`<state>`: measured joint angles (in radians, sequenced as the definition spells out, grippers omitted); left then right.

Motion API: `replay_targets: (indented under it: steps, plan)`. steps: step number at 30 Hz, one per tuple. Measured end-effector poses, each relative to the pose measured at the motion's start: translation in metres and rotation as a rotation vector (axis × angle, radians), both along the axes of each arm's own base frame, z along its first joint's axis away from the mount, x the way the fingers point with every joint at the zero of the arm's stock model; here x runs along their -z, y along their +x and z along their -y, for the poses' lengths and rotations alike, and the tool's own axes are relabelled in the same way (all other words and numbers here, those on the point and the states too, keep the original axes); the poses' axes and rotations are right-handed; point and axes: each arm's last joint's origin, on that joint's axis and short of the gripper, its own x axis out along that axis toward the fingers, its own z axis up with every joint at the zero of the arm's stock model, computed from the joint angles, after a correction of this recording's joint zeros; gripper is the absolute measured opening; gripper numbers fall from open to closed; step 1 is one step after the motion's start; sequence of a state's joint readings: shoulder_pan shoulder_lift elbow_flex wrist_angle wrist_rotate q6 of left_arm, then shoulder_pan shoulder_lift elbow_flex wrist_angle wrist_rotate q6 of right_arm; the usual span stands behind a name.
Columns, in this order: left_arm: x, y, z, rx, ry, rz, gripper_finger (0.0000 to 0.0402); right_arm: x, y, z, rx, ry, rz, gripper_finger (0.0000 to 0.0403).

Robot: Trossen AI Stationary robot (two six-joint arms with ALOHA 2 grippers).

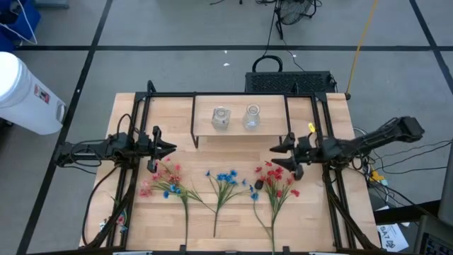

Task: Pick and place flowers into a vace then onto a shelf
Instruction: Put the red flowers into the right transparent vase on the shelf

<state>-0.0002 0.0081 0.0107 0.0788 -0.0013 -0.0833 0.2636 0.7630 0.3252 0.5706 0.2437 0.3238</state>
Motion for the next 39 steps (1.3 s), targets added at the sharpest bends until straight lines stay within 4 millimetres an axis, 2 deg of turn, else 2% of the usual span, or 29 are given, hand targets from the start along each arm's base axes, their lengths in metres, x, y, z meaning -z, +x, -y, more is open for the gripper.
replay_targets:
  steps: [7, 13, 20, 25, 32, 39]
  plan:
    - [0.0, 0.0, 0.0, 0.0, 0.0, 0.0, 0.0058, -0.03, 0.023, -0.019, 0.093, 0.066, -0.362, 0.0223]
    - [0.0, 0.0, 0.0, 0.0, 0.0, 0.0, 0.0058, -0.038, 0.039, -0.034, 0.052, 0.339, -0.6, 0.0224]
    - [0.0, 0.0, 0.0, 0.0, 0.0, 0.0, 0.0058, -0.004, 0.045, -0.06, 0.066, 0.649, -0.931, 0.0224]
    - [0.0, 0.0, 0.0, 0.0, 0.0, 0.001, 0.0058, 0.013, 0.047, -0.085, 0.065, 0.824, -1.063, 0.0224]
    - [0.0, 0.0, 0.0, 0.0, 0.0, 0.0, 0.0058, 0.029, 0.045, -0.118, 0.093, 1.0, -1.136, 0.0224]
    - [0.0, 0.0, 0.0, 0.0, 0.0, 0.0, 0.0058, 0.052, 0.046, -0.134, 0.161, 1.033, -1.207, 0.0224]
